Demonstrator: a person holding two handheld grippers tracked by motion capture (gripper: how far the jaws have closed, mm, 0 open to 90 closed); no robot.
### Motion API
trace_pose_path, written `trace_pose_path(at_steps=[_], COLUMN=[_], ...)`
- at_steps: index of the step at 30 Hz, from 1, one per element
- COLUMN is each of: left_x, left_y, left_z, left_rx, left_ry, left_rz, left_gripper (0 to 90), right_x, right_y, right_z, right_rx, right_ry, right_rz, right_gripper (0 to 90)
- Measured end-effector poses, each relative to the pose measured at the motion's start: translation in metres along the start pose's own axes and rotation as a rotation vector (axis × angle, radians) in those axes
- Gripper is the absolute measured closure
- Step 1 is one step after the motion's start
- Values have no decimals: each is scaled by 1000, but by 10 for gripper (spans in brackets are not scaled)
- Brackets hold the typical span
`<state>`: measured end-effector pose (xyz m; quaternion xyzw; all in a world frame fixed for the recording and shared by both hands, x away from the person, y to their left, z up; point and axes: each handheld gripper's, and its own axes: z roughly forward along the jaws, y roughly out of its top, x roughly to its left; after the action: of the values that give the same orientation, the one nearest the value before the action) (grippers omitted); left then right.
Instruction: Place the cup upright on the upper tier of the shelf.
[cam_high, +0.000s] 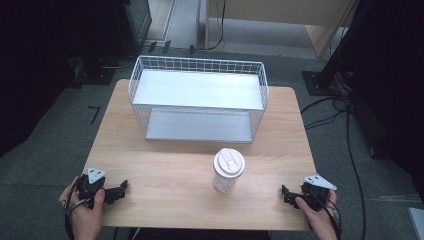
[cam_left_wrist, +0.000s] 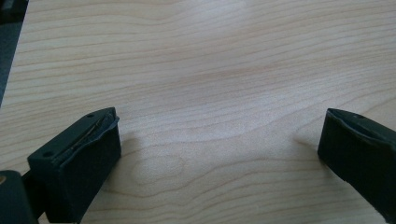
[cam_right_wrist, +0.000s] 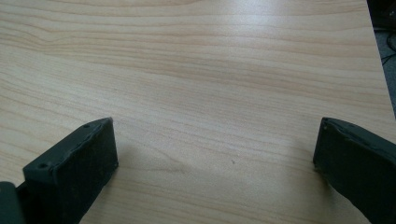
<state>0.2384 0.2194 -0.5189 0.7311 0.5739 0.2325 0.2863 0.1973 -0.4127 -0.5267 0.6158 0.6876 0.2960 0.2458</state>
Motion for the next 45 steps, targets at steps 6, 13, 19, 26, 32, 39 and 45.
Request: trace_pose_path(at_steps=[6, 13, 19, 26, 32, 39, 45], left_x=[0, 0, 0, 0, 0, 0, 0], left_y=[1, 2, 2, 2, 2, 2, 2], left_z=[1, 1, 1, 1, 1, 1, 1], left_rx=[3, 3, 3, 3, 3, 3, 3], left_ry=[1, 0, 1, 0, 1, 1, 0], left_rz=[-1, -4, -4, -4, -4, -4, -4], left_gripper=[0, 0, 0, 0, 0, 0, 0], right_x=[3, 18, 39, 65, 86, 111, 135], right_y=[-2, 0, 6, 11, 13, 14, 17], right_z=[-2, -2, 0, 1, 2, 4, 3], right_rx=[0, -9, -27, -37, -48, -48, -65], right_ry=[23, 48, 106, 182, 223, 288, 357], right_rz=[-23, -60, -79, -103, -140, -167, -188], right_gripper=[0, 0, 0, 0, 0, 0, 0])
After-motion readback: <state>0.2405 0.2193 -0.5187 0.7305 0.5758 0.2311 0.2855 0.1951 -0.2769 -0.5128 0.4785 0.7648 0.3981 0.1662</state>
